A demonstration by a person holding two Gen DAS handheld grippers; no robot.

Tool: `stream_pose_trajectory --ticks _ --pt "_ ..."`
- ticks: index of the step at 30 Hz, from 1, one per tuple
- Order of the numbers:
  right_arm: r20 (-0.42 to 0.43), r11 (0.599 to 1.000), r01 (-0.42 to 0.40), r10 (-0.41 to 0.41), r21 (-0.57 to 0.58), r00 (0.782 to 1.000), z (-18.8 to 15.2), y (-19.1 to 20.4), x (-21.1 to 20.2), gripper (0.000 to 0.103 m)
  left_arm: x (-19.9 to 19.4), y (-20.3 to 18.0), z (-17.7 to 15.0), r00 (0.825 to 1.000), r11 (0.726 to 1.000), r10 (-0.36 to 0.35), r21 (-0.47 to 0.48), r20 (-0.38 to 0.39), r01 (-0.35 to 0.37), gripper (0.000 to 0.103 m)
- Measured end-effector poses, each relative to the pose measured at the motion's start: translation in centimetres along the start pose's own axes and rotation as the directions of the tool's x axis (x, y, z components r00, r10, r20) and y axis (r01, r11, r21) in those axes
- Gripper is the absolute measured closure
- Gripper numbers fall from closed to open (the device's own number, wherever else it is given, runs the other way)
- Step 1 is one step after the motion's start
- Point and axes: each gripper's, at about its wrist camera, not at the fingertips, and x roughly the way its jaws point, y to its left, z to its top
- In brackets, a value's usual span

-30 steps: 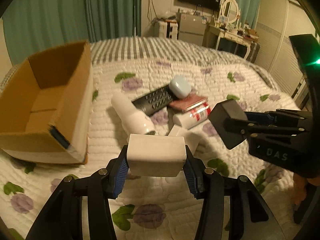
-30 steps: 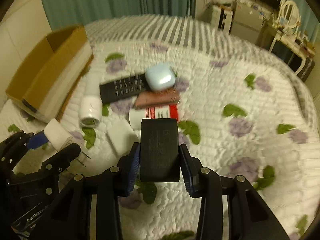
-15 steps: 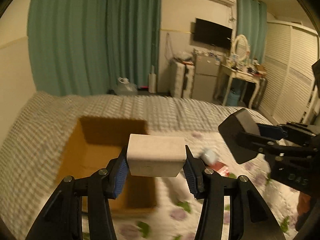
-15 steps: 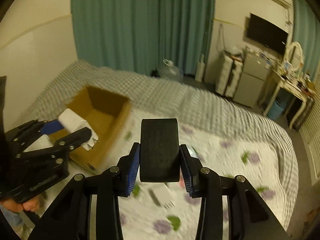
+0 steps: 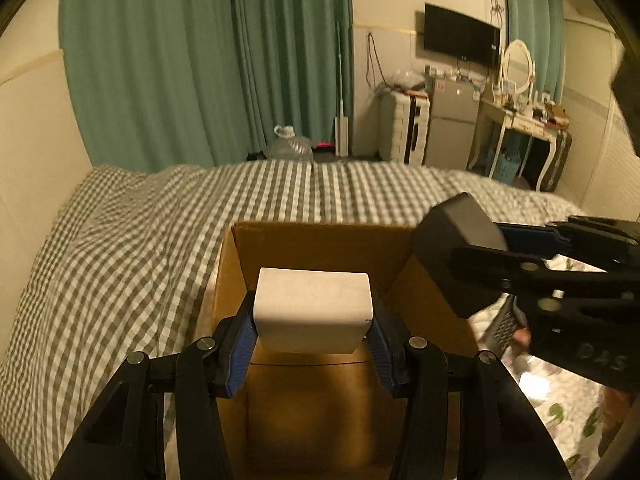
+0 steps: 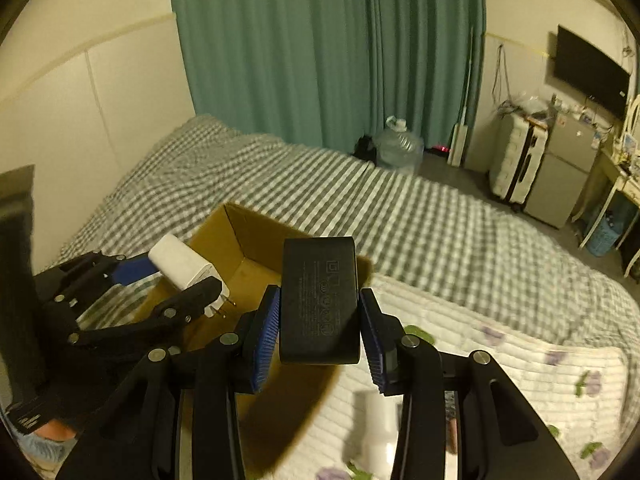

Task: Organize rigid objects
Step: 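Lower both chargers into the cardboard box and open both tools, then grasp the white adapter with the left tool while the right grasps the red-capped bottle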

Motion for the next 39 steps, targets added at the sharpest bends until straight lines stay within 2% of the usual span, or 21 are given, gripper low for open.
stream_pose_trajectory --ticks 3,9,16,18,20,23,26,30,35,39 --pt "-0.037 1.000 -0.022 0.022 0.004 0.999 0.0 0.2 3.4 0.065 1.7 0.6 -0.6 0.999 1.000 0.000 0.010 -0.032 0.001 0.052" --pt "-0.088 0.999 -0.046 0.046 -0.002 0.995 -1.1 0.8 7.4 0.065 3.6 1.6 -1.3 0.996 1.000 -0.009 -0.010 -0.088 0.009 0.052" --pt "-0.103 0.999 -0.032 0.034 0.023 0.994 -1.1 0.3 8.4 0.064 2.9 1.4 -1.3 0.996 0.999 -0.035 -0.022 -0.081 0.033 0.049" --pt "-0.060 0.998 -0.050 0.053 0.039 0.997 -0.7 -0.2 7.0 0.056 2.2 1.2 -1.1 0.997 1.000 -0.019 -0.027 -0.080 0.017 0.047" --pt "-0.011 0.997 -0.055 0.056 0.051 0.998 -0.1 -0.7 4.6 0.032 0.7 0.5 -0.5 0.999 1.000 -0.001 -0.017 -0.054 0.000 0.043" --pt "0.048 0.999 -0.025 0.023 0.045 0.999 0.6 -1.7 0.7 0.029 -1.7 -0.5 0.4 1.000 1.000 0.022 -0.009 -0.015 -0.022 0.036" --pt "0.086 0.999 0.020 -0.023 0.038 0.996 0.6 -3.1 -3.3 0.022 -4.2 -2.0 1.4 0.999 1.000 0.027 -0.012 0.021 -0.026 0.036" --pt "0.125 0.996 0.088 -0.091 0.027 0.988 -0.7 -5.3 -8.5 0.017 -6.7 -4.8 1.5 0.999 1.000 0.021 -0.020 0.048 -0.021 0.035" --pt "0.127 0.982 0.186 -0.188 0.022 0.974 -3.9 -8.6 -12.9 0.015 -8.2 -10.0 0.9 0.998 1.000 0.008 -0.006 0.059 -0.007 0.035" --pt "0.088 0.969 0.246 -0.245 0.007 0.965 -7.2 -11.1 -14.0 0.015 -7.6 -13.9 -0.5 0.999 1.000 0.003 -0.011 0.035 -0.003 0.035"
